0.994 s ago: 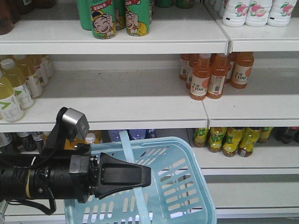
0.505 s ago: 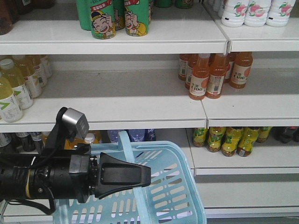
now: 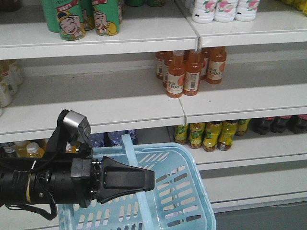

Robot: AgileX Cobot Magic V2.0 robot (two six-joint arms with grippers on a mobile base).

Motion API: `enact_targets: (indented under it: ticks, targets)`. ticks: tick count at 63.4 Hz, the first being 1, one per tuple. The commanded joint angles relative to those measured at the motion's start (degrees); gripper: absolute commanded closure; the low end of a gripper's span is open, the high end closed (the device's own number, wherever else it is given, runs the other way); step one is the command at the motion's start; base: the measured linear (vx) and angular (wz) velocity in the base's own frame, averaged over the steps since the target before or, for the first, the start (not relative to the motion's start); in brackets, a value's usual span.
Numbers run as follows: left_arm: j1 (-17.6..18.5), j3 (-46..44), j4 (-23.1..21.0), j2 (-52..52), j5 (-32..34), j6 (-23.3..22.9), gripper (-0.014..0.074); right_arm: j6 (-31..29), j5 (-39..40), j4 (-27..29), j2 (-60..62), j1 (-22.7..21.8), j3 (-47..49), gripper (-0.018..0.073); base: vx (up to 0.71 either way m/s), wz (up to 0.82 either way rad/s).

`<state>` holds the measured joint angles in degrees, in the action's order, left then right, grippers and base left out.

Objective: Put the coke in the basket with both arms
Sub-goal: 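Turn the base away from the shelf holding the basket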

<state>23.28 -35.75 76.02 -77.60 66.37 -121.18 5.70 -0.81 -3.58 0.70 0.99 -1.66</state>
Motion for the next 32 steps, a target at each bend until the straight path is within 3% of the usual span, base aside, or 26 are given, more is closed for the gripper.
enact_targets:
  ticks: [1,32]
  targets:
    - [0.45,-1.42,-4.44,1.77,12.56,-0.05,0.0603,-0.10,4.37,-0.58,0.84,-0.14,-0.80,0.0564,-0.03,-0.35]
    - [0.45,-1.42,-4.44,1.77,12.56,-0.05,0.0603,-0.10,4.41,-0.58,0.84,-0.14,-0.80,0.0564,-0.05,-0.49]
